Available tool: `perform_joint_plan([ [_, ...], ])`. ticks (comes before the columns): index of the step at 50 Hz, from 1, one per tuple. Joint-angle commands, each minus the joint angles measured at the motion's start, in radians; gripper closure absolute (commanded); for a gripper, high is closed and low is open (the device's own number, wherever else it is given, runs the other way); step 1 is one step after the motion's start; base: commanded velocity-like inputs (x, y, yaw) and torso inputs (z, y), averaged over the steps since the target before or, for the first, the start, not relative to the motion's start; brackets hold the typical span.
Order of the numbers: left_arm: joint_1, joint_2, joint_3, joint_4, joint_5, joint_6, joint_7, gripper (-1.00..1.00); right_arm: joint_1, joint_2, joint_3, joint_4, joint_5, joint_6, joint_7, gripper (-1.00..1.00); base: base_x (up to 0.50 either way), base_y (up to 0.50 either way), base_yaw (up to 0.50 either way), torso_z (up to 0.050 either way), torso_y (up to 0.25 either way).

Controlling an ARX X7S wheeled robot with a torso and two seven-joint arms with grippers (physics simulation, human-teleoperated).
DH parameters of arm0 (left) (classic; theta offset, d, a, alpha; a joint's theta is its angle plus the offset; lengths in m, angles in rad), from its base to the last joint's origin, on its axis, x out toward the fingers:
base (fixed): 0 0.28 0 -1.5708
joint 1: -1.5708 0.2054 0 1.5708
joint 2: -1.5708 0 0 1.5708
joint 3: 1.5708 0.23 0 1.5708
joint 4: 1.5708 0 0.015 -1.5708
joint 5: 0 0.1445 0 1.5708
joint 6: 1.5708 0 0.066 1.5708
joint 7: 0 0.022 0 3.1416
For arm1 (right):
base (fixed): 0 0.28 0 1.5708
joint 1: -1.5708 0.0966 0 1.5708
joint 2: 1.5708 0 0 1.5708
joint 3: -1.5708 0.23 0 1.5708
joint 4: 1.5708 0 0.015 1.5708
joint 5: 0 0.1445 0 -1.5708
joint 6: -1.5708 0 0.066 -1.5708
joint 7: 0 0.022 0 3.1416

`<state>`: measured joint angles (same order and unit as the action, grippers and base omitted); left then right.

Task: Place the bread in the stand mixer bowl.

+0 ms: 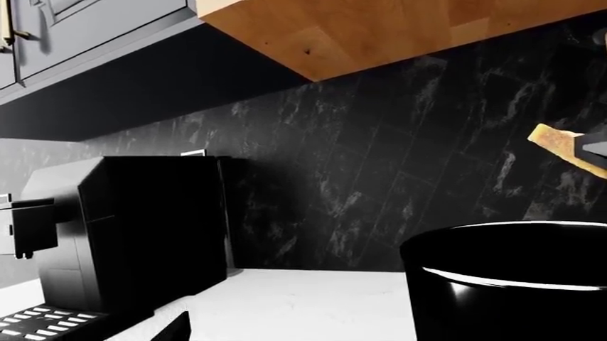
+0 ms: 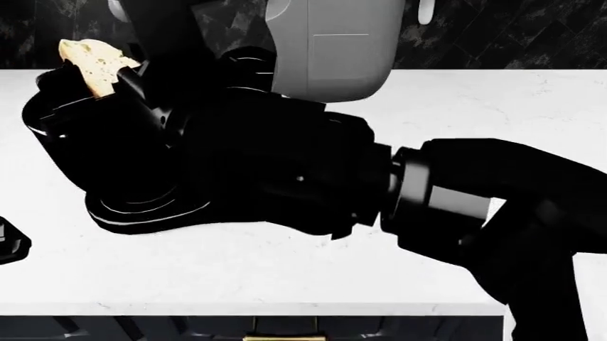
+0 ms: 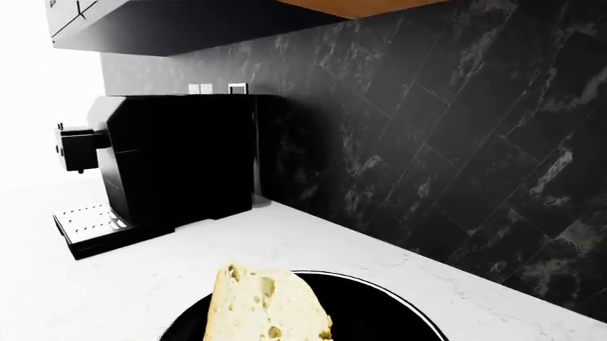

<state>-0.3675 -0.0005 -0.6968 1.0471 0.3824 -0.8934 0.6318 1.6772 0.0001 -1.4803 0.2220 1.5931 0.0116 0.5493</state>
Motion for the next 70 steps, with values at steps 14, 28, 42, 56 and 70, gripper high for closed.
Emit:
perform_joint_plan([
  [14, 0.009, 0.0, -0.019, 0.0, -0.019, 0.006, -0.002, -1.0, 0.033, 0.0, -0.091, 0.044, 0.087, -0.066, 0.013, 1.0, 0.0, 0.0, 0.0, 0.0, 0.0],
  [28, 0.016, 0.0, -0.03, 0.0, -0.031, 0.007, -0.006, -1.0, 0.035, 0.0, -0.094, 0.017, 0.075, -0.062, 0.03, -1.0, 0.0, 0.0, 0.0, -0.001, 0.0],
  [42, 0.019, 0.0, -0.035, 0.0, -0.038, 0.01, -0.008, -1.0, 0.035, 0.0, -0.093, 0.019, 0.071, -0.062, 0.013, -1.0, 0.0, 0.0, 0.0, 0.0, 0.0],
  [56, 0.039, 0.0, 0.014, 0.0, -0.04, 0.002, -0.047, -1.0, 0.005, 0.228, -0.051, -0.446, -0.025, -0.175, 0.148, -1.0, 0.0, 0.0, 0.0, 0.0, 0.0],
  [70, 0.064, 0.0, 0.06, 0.0, -0.046, 0.006, -0.082, -1.0, -0.055, 0.393, -0.088, -0.721, -0.28, -0.205, 0.388, -1.0, 0.0, 0.0, 0.0, 0.0, 0.0],
])
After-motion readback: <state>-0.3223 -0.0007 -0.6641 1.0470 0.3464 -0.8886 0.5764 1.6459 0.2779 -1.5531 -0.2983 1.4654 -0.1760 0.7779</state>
